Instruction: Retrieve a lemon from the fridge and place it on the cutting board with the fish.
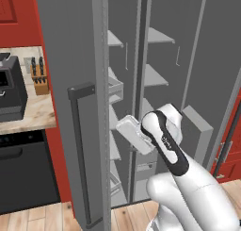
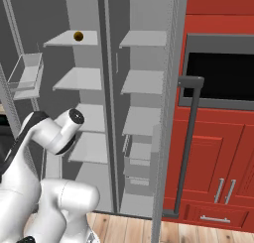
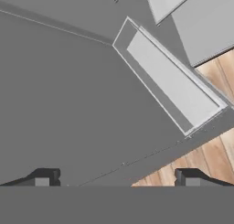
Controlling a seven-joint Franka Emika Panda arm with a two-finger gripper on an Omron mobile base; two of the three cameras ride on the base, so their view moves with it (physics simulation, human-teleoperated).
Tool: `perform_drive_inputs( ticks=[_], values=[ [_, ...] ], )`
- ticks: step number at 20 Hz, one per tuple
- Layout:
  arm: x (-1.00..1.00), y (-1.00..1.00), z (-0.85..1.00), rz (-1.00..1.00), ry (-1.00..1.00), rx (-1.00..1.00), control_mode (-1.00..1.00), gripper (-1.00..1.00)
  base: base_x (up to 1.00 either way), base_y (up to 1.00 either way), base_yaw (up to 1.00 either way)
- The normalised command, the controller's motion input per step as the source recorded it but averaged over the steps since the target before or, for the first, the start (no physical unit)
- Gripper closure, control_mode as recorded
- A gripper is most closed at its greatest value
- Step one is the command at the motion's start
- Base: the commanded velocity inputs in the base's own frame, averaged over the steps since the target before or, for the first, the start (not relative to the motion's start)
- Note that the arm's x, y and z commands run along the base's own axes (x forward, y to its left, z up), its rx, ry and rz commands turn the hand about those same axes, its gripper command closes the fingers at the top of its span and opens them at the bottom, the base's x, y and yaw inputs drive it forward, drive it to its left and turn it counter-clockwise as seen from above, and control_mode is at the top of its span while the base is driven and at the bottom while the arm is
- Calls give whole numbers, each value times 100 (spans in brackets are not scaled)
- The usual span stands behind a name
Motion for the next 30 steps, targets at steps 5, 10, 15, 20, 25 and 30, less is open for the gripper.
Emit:
perform_drive_inputs(
  ticks=[5, 10, 15, 20, 25, 30],
  values=[
    [28, 46, -28, 7, 0, 7, -100, -100, 0, 0, 0],
    [21, 48, -31, 8, 0, 8, -100, -100, 0, 0, 0],
    [22, 47, -24, 8, 0, 12, -100, -100, 0, 0, 0],
    [11, 46, -18, 8, 0, 14, -100, -100, 0, 0, 0],
    [0, 52, -16, 9, 0, 16, -100, -100, 0, 0, 0],
    [0, 51, -13, 9, 0, 15, -100, -100, 0, 0, 0]
  ],
)
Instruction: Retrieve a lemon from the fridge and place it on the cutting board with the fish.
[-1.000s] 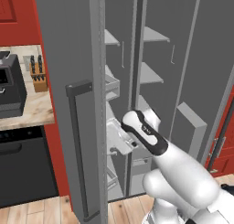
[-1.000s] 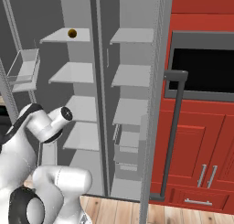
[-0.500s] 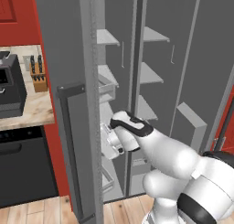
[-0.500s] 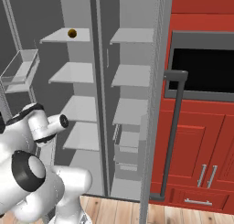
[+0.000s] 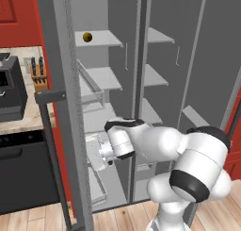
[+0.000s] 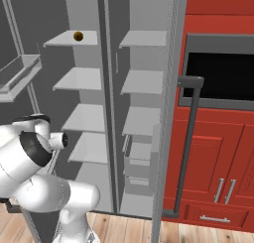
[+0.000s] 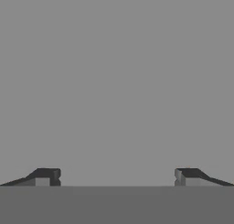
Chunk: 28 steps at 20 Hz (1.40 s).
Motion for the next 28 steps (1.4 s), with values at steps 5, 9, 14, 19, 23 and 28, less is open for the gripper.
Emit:
perform_drive_inputs(
  ticks=[5, 9, 14, 19, 23, 28],
  values=[
    [2, 38, 0, 6, 0, 8, -100, -100, 0, 0, 0],
    [3, 35, 0, 3, 0, 2, -100, -100, 0, 0, 0],
    [2, 26, 0, 1, 0, 0, -100, -100, 0, 0, 0],
    [0, 12, -1, 0, 0, 0, -100, -100, 0, 0, 0],
    [0, 54, -14, 0, 0, 0, -100, -100, 0, 0, 0],
    [0, 54, -4, 0, 0, 0, -100, -100, 0, 0, 0]
  ],
)
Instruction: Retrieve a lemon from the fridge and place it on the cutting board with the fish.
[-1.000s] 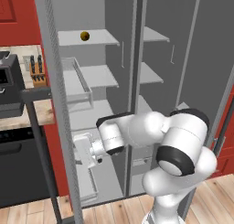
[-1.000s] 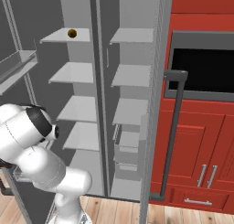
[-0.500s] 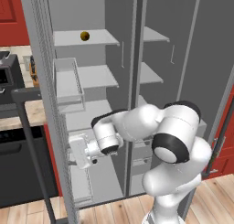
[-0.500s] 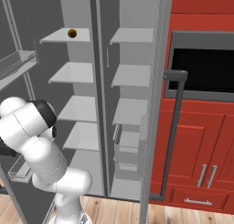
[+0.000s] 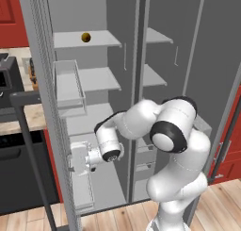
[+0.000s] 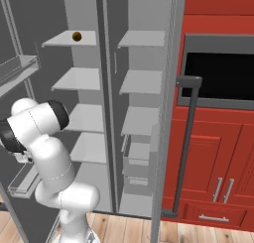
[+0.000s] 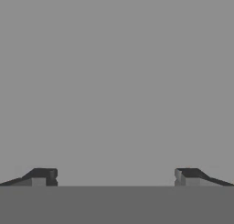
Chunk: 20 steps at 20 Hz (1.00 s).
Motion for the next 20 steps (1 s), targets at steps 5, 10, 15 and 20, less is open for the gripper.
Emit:
perform_drive_inputs(
  ticks=[5, 10, 15, 20],
  values=[
    [0, 33, 0, 0, 0, 0, -100, -100, 0, 0, 0],
    [3, -7, 0, 0, 3, -22, -100, -100, 0, 0, 0],
    [0, -8, 31, 0, 0, -32, -100, -100, 0, 0, 0],
    [0, -6, 47, 0, 0, -32, -100, -100, 0, 0, 0]
  ],
)
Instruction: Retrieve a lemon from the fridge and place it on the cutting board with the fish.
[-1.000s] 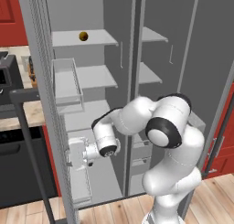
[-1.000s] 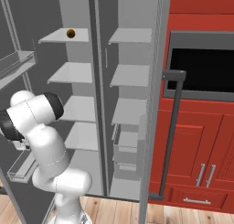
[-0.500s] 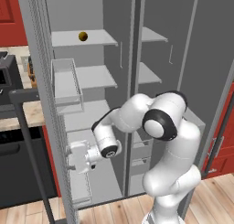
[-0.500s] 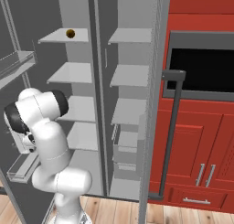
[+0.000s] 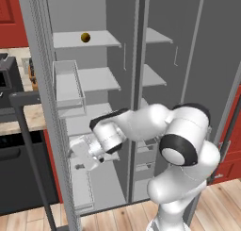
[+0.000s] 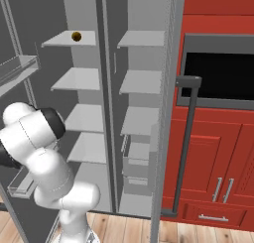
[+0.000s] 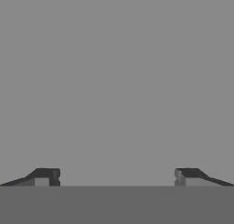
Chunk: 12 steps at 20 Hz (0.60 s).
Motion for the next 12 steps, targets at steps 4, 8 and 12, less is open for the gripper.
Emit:
perform_drive_inputs(
  ticks=[4, 8, 12],
  values=[
    [6, -42, 4, 0, 0, -32, -100, -100, 0, 0, 0],
    [21, -61, 0, 0, 1, -28, -100, -100, 0, 0, 0],
    [36, -78, 2, 0, 9, -29, -100, -100, 0, 0, 0]
  ],
)
